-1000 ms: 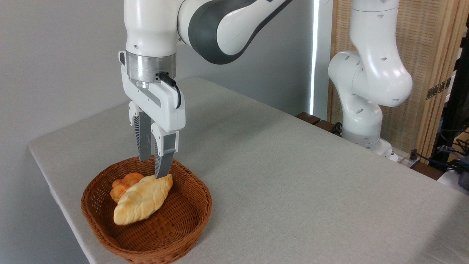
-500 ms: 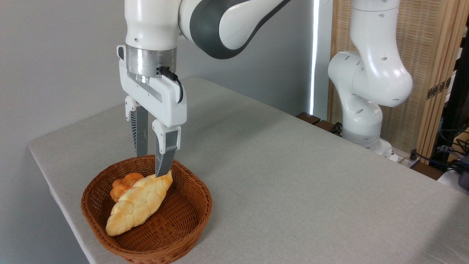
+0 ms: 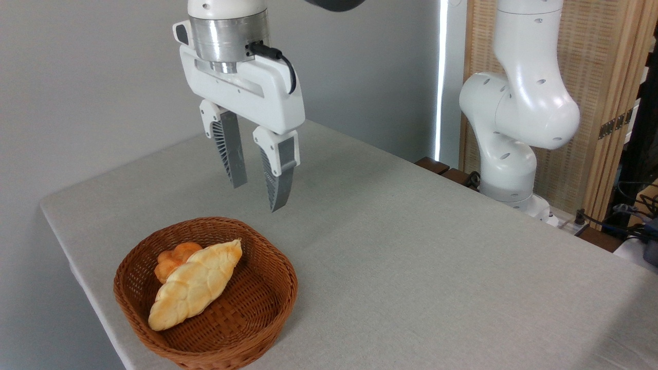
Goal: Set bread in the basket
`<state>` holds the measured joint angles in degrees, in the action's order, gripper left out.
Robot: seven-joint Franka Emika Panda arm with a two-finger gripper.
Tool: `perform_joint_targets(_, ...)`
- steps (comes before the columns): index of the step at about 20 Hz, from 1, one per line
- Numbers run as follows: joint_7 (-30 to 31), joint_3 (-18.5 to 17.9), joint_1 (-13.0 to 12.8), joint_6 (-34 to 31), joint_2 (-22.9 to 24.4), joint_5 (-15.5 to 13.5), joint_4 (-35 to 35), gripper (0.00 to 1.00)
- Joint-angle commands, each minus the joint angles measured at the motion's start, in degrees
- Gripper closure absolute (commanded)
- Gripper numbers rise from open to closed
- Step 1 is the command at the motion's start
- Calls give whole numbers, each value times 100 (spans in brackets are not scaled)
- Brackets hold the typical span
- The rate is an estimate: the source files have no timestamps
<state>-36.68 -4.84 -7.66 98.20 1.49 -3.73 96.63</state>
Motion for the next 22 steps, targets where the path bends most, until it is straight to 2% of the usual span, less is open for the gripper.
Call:
perform_joint_targets(1, 493, -25, -42, -267, -26, 4, -118, 0)
perform_joint_targets(2, 634, -8, -42, -267, -35, 21, -110, 0)
perform_joint_targets(6, 574, 45, -42, -275, -26, 189, -101, 0)
perform_joint_targets(18, 364, 27, -51, -267, -44, 180, -110, 0)
perform_joint_targets(22, 30, 27, -42, -275, -35, 180, -110, 0)
